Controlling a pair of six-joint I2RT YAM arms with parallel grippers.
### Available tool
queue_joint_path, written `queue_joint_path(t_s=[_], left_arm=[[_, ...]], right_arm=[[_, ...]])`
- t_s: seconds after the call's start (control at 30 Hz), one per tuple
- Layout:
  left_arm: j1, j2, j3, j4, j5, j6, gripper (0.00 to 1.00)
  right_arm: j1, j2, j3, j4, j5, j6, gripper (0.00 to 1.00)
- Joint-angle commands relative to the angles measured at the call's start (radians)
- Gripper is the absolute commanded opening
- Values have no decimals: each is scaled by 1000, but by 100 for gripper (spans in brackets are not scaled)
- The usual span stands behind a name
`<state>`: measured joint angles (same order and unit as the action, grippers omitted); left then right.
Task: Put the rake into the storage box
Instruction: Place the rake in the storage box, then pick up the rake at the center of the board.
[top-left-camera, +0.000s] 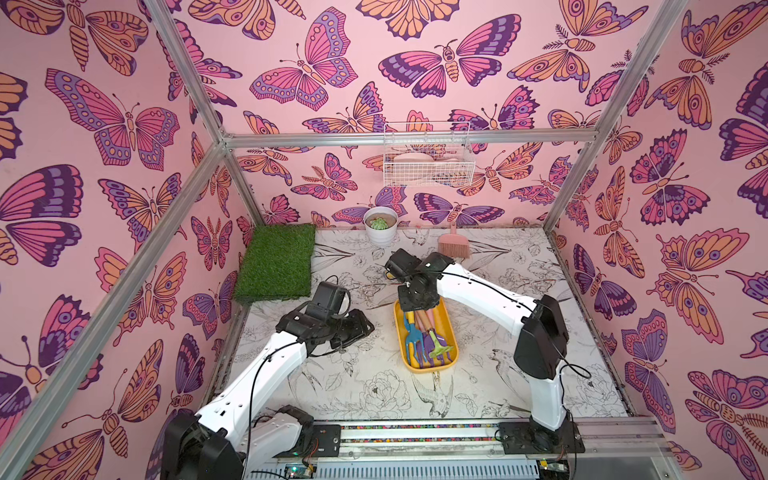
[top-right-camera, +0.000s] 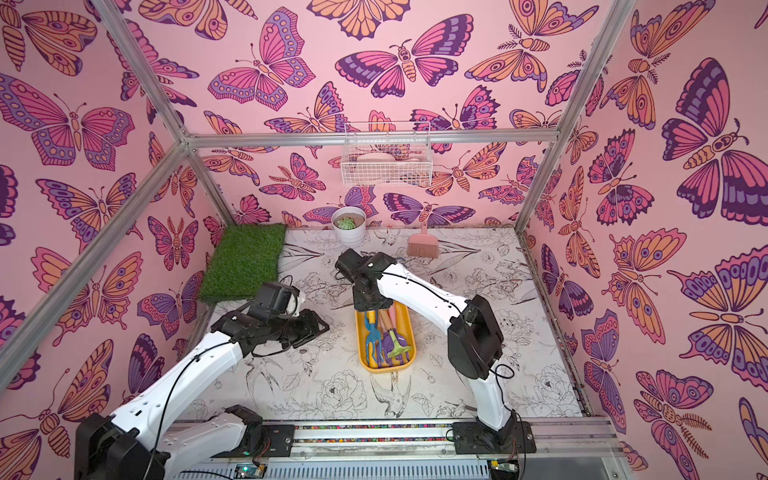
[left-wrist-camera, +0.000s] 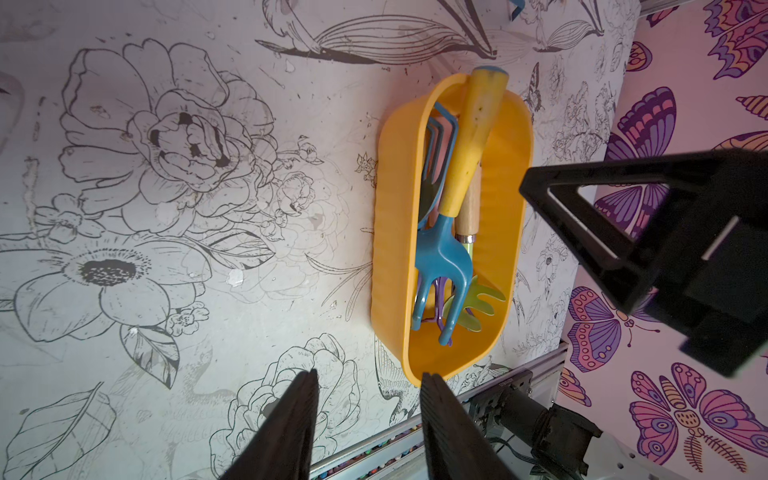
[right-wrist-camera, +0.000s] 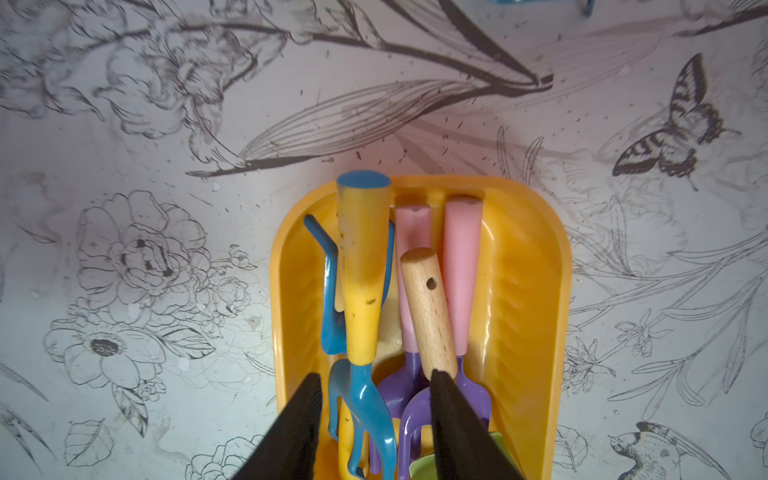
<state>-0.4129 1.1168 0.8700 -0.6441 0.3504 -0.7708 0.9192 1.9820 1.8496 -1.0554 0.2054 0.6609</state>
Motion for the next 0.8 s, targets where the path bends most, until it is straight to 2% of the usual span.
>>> queue_joint_path(t_s=[0.0,0.17,0.2,0.37,0.53,0.77], left_arm=[[-4,30,46,3,-10,29,46],[4,89,111,4,-14,54,46],[7,104,127,4,-14,63,47],[24,199,198,4,-11,97,48],[39,275,266,4,-7,126,49],[44,417,386,-4,-19,220,53]], right_arm=[[9,-91,2,18,108,-40,44],[9,-196,-84,127,257,-94,46],[-2,-209,-98,145,256,-105,47],[-58,-226,-88,113,168,-134,46],[-91,-283,-164,176,102,-153,46],[-194,-358,-302,238,-42,-108,46]])
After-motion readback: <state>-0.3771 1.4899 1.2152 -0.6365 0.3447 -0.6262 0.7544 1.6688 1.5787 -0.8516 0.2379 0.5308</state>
